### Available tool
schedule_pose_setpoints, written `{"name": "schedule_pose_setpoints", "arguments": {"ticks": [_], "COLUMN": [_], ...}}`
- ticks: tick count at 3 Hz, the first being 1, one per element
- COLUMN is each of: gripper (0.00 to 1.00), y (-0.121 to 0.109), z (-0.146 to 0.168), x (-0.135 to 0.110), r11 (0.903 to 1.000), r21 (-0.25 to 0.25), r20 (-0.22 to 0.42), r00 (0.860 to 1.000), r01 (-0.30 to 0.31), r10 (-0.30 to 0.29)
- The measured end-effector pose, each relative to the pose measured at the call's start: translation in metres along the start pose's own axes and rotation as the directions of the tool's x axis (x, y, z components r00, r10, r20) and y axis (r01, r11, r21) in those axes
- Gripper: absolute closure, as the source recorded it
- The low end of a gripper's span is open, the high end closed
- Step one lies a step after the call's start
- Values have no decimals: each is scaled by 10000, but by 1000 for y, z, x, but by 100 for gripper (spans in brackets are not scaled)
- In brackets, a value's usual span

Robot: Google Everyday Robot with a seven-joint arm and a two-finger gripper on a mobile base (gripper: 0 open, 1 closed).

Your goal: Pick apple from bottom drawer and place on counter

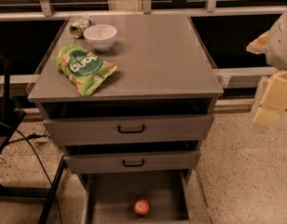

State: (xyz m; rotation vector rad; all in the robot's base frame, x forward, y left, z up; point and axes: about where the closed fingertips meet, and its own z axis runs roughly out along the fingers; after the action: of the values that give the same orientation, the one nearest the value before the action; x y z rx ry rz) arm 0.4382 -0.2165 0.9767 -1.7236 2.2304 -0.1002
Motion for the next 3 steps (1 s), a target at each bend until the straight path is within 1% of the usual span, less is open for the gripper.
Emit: {"name": "schedule_pose_setpoints", "arguments": {"ticks": [1, 2, 3], "gripper": [0, 0, 0], "y": [2, 9, 37], "z": [4, 18, 64], "x": [-1, -2, -5], "r11": [10000, 9994, 9913], "r21": [-47, -227, -874], "r20": [85, 358, 1304], "r00": [9999, 9990, 9855], "r01": [-65, -277, -980], "r10": [65, 285, 1089]}}
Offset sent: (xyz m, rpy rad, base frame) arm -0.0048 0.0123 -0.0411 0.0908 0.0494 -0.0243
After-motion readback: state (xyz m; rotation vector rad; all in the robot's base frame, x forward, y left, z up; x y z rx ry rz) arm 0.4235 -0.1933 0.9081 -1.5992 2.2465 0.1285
